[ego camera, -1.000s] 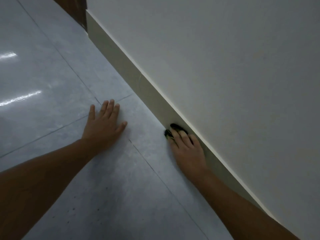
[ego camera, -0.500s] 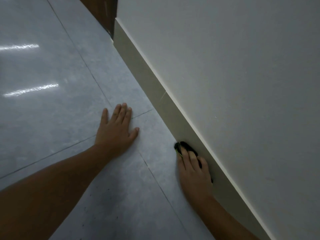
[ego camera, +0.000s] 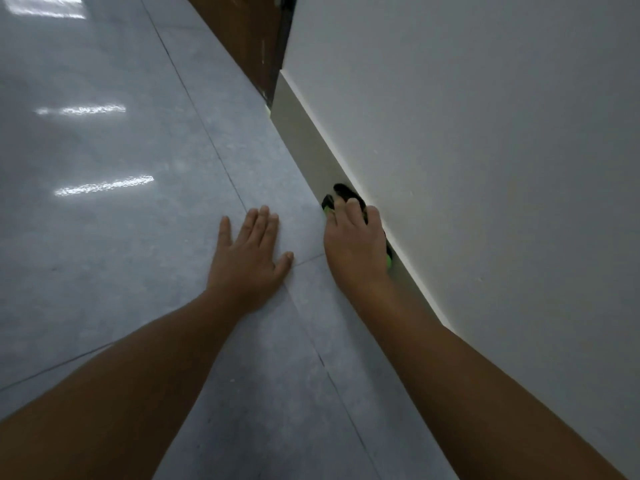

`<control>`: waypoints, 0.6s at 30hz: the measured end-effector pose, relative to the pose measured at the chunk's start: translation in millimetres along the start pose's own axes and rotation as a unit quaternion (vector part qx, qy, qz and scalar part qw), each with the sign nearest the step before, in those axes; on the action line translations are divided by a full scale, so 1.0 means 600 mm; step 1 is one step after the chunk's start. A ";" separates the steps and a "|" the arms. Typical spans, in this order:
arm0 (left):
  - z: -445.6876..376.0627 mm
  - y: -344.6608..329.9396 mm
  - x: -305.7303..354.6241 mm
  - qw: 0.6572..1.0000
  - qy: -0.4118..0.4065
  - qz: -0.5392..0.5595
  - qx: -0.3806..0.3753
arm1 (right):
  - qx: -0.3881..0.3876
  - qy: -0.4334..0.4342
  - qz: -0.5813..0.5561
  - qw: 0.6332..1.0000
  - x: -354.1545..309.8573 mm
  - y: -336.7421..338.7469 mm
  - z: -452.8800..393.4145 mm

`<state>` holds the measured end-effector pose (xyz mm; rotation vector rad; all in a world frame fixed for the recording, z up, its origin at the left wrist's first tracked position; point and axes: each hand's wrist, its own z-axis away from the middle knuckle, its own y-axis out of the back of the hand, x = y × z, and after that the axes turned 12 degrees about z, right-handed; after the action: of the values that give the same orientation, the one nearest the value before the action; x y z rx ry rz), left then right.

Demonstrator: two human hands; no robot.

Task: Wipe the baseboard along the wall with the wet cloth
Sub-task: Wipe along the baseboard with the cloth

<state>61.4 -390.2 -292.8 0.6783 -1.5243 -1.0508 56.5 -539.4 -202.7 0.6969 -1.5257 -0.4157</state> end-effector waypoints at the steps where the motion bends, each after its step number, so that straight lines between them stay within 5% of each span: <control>1: 0.000 0.000 -0.001 1.000 -0.003 0.002 0.001 | -0.005 -0.014 -0.014 1.000 0.008 -0.003 0.025; 8: 0.005 0.004 0.003 1.000 -0.001 0.010 -0.009 | -0.119 0.076 -0.069 0.987 0.005 -0.050 0.134; 13: 0.005 0.005 0.002 1.000 0.001 0.005 -0.026 | -0.070 0.111 0.002 0.991 -0.009 -0.026 0.030; 18: 0.014 0.051 -0.003 0.988 0.011 -0.037 -0.147 | -0.069 0.072 -0.053 0.994 0.018 -0.029 0.058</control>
<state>57.3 -373.2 -266.4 0.5401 -1.2980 -1.2908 25.7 -564.4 -208.7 0.6871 -1.3149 -0.5343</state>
